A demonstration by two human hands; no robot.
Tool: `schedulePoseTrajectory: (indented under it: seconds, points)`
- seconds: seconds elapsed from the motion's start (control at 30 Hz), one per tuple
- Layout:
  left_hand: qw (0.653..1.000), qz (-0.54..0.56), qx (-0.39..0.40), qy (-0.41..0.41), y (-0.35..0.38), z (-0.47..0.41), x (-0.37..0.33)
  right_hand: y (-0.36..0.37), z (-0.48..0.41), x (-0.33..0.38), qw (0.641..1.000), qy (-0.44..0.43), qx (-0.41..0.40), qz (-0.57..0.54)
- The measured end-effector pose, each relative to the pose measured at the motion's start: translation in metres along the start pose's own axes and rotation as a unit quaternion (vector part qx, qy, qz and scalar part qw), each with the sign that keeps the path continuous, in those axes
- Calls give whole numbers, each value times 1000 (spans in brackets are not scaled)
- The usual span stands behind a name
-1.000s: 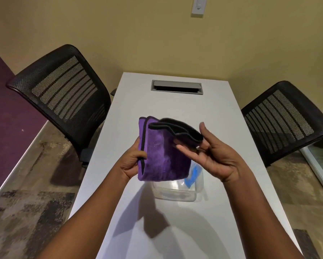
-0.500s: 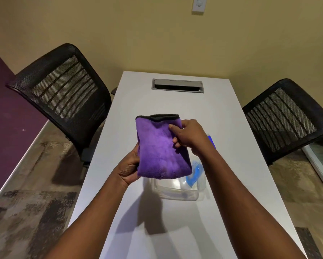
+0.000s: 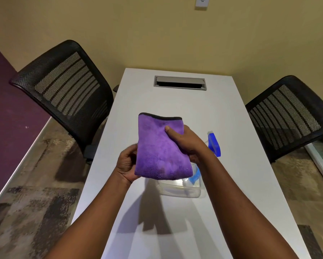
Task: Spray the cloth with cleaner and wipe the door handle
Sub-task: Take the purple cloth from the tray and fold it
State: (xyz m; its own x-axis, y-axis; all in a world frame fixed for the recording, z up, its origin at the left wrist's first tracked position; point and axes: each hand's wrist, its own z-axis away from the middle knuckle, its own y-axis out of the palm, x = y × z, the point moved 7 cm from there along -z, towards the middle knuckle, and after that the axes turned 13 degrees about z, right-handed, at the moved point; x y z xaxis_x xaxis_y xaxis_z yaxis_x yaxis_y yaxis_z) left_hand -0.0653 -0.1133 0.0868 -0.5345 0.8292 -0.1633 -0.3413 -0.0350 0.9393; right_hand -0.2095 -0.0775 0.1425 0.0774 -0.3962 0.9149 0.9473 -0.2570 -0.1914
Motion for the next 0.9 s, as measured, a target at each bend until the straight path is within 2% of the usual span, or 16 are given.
schedulePoseTrajectory:
  seconds: [0.13, 0.2, 0.3, 0.4, 0.57, 0.73, 0.9]
  points:
    - [1000, -8, -11, -28, 2, -3, -2, -4, 1, -6, 998, -7, -57, -4]
    - [995, -96, 0, -35, 5, 0, -3, -5, -1, -5, 996, -33, -79, 15]
    - [963, -266, 19, -30, 14, 4, -6, -6, -4, -2, 992, -60, -110, 34]
    - [936, -352, 0, -21, 15, 1, -8, -5, -4, -2, 989, -70, -123, 45]
    - [963, -267, -37, -26, 0, -3, -9, -3, -6, -8, 994, -54, -90, -30]
    - [968, -240, -34, -59, -5, -8, 0, 2, -6, -16, 997, -23, -50, -50]
    - [966, -240, -63, -68, -25, -11, 2, 3, 3, -32, 996, 25, -82, -15]
